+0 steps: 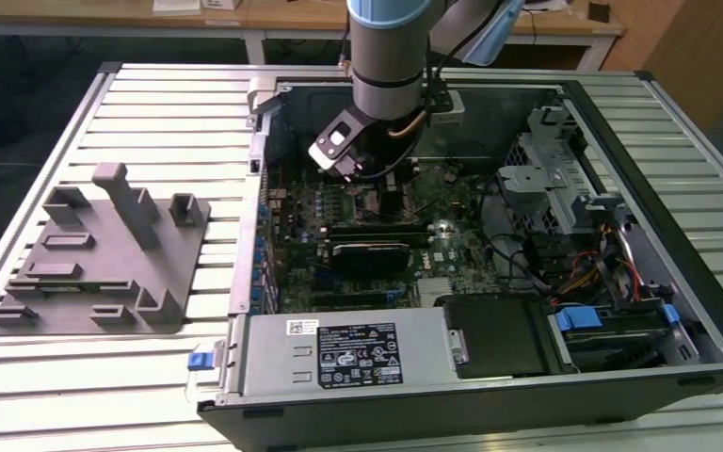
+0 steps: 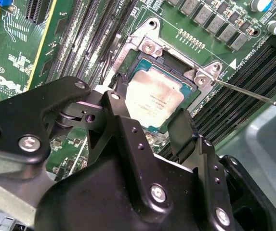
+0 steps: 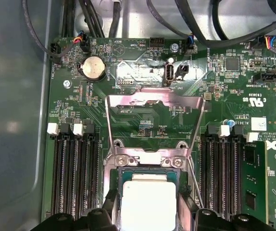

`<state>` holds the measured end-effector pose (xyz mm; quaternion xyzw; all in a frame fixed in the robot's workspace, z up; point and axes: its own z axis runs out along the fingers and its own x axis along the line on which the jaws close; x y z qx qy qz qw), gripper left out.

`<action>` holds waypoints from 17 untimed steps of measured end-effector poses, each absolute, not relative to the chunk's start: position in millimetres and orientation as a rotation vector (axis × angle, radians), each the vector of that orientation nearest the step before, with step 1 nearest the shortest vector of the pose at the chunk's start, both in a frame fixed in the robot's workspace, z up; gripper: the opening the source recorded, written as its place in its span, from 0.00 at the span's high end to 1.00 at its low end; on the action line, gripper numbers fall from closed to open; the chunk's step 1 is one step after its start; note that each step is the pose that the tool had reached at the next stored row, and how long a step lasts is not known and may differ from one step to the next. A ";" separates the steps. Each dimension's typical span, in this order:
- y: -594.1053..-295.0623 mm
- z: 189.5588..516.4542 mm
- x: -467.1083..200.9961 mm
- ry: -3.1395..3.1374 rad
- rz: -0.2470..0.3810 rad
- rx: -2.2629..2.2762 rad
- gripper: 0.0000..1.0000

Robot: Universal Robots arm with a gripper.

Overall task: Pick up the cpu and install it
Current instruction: 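Place the cpu into insertion slot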

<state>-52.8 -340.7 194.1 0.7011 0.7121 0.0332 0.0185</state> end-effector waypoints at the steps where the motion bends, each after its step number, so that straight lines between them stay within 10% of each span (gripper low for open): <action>1: -340.7 194.0 -52.7 2.211 0.103 2.177 0.39; 17: -340.8 193.3 -52.8 2.211 0.102 2.177 0.47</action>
